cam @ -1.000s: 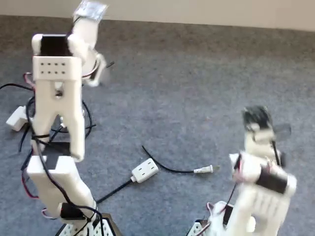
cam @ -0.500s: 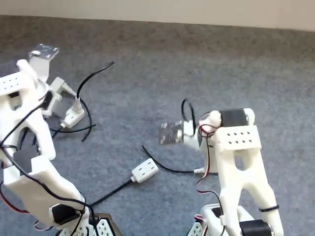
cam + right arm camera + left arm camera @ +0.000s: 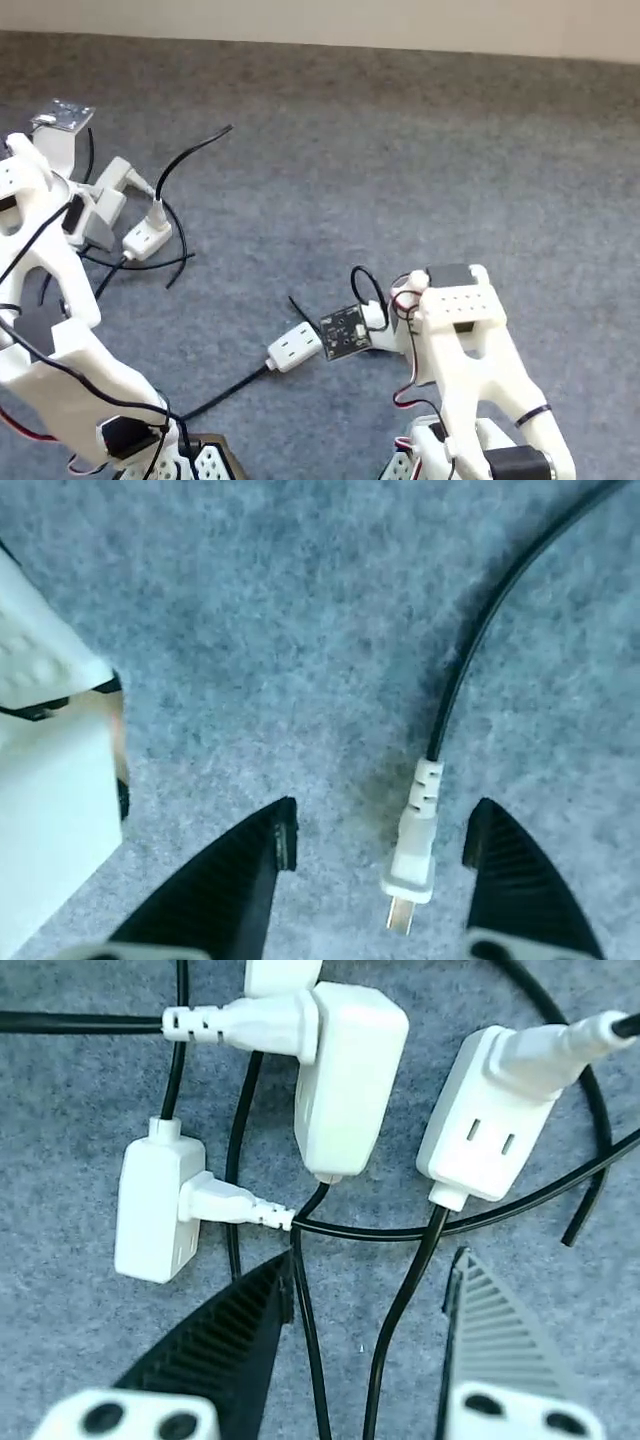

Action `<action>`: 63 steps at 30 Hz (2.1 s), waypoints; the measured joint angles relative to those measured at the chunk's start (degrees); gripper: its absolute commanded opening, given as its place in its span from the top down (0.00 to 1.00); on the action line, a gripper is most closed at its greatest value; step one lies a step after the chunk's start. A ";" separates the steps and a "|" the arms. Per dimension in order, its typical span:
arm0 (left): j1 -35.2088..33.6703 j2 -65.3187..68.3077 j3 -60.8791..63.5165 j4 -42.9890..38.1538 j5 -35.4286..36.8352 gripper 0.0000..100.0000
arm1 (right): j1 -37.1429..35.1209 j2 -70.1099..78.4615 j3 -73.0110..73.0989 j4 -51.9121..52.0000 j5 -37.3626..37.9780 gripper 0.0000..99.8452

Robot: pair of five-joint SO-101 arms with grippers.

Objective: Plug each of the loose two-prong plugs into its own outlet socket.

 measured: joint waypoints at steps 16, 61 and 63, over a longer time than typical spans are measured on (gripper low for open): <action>0.00 0.00 0.00 0.00 0.00 0.75 | -0.26 0.00 5.80 -10.29 -4.75 0.74; 17.58 -13.71 -36.04 15.91 11.43 0.64 | -16.62 0.09 -46.86 11.52 -81.32 0.99; 19.87 -20.40 -33.67 16.35 13.27 0.64 | -18.11 0.09 -48.70 11.34 -87.65 0.99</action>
